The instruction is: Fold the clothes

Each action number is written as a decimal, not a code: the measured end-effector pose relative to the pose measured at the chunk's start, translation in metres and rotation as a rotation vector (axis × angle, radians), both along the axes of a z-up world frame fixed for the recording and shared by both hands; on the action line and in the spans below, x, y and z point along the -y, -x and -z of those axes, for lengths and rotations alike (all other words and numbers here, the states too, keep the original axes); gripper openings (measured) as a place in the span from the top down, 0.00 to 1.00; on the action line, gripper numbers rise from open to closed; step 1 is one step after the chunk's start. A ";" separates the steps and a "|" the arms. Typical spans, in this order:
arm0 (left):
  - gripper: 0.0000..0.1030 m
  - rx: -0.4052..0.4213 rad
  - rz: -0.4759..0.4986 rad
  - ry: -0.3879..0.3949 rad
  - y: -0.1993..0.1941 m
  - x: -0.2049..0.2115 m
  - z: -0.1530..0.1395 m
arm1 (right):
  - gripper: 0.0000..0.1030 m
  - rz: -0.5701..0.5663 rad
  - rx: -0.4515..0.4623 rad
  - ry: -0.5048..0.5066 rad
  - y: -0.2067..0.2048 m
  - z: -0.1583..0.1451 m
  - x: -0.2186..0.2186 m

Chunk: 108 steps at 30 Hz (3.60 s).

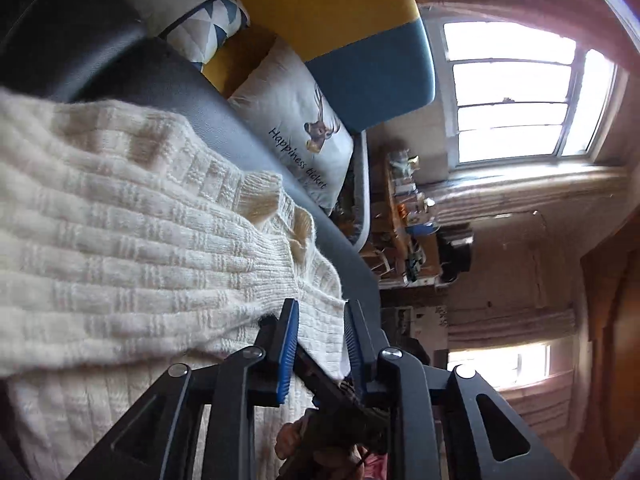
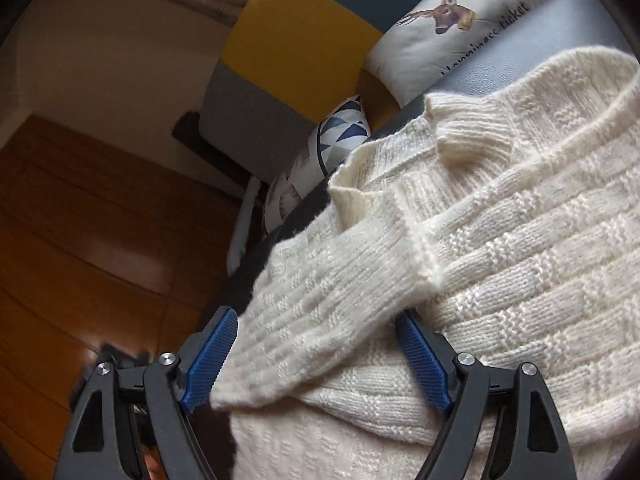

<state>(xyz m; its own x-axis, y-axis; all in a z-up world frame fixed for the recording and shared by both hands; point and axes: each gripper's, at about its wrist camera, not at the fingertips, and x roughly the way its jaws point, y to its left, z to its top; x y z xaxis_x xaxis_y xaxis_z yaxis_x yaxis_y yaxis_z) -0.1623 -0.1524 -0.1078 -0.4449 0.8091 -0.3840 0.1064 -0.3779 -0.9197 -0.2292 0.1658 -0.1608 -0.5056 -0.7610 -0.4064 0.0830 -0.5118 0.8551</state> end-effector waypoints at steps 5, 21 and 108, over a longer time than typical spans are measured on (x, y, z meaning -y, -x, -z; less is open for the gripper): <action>0.69 0.050 -0.143 -0.108 -0.050 0.043 0.033 | 0.66 0.074 0.055 0.066 0.012 0.007 0.004; 0.59 0.178 -0.370 -0.385 -0.083 0.072 0.094 | 0.94 -0.081 -0.011 -0.494 0.037 -0.037 0.078; 0.67 0.026 -0.192 0.316 0.010 0.126 0.049 | 0.69 -0.121 -0.236 -0.692 -0.021 -0.019 -0.005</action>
<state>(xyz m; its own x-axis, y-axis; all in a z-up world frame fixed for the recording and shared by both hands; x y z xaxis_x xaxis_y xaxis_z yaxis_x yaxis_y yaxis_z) -0.1725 -0.2781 -0.1573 -0.5635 0.5519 -0.6147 0.2246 -0.6137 -0.7569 -0.2078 0.1708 -0.1421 -0.5674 -0.4262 -0.7046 0.3148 -0.9029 0.2926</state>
